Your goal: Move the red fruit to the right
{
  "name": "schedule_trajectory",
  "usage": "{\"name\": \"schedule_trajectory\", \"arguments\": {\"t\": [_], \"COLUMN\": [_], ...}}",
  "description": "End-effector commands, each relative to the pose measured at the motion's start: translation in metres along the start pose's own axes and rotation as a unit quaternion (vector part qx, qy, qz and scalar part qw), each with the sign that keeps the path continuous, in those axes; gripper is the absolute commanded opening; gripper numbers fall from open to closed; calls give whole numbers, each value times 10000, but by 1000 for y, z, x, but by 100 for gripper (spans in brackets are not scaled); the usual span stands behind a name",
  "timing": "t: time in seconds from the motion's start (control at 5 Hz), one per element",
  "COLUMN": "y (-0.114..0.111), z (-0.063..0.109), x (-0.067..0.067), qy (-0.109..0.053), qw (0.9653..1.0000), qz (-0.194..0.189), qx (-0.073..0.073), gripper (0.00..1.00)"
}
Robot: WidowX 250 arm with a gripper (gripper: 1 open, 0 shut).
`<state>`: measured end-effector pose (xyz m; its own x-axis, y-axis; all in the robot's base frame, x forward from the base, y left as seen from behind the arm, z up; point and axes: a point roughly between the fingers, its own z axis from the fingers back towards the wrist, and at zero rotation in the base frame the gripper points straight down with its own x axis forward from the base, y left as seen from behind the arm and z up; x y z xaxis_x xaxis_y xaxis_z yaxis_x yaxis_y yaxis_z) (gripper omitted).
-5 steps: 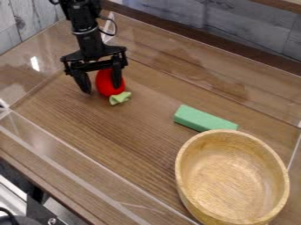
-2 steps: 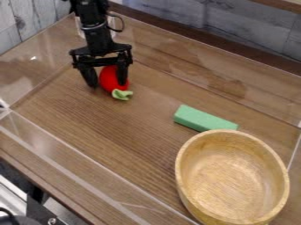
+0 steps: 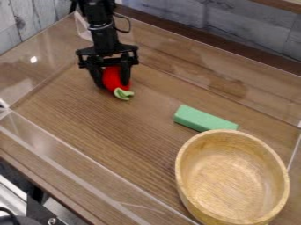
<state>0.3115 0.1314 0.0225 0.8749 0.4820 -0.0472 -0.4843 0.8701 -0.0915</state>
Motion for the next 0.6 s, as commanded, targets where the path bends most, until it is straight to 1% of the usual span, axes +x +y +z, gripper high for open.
{"name": "schedule_trajectory", "arguments": {"t": [0.0, 0.2, 0.4], "y": [-12, -30, -49], "z": [23, 35, 52], "x": [14, 18, 18], "qy": [-316, -437, -492], "qw": [9994, 9984, 9959], "qz": [-146, -357, -753], "qx": [-25, -72, -98], "gripper": [0, 0, 0]}}
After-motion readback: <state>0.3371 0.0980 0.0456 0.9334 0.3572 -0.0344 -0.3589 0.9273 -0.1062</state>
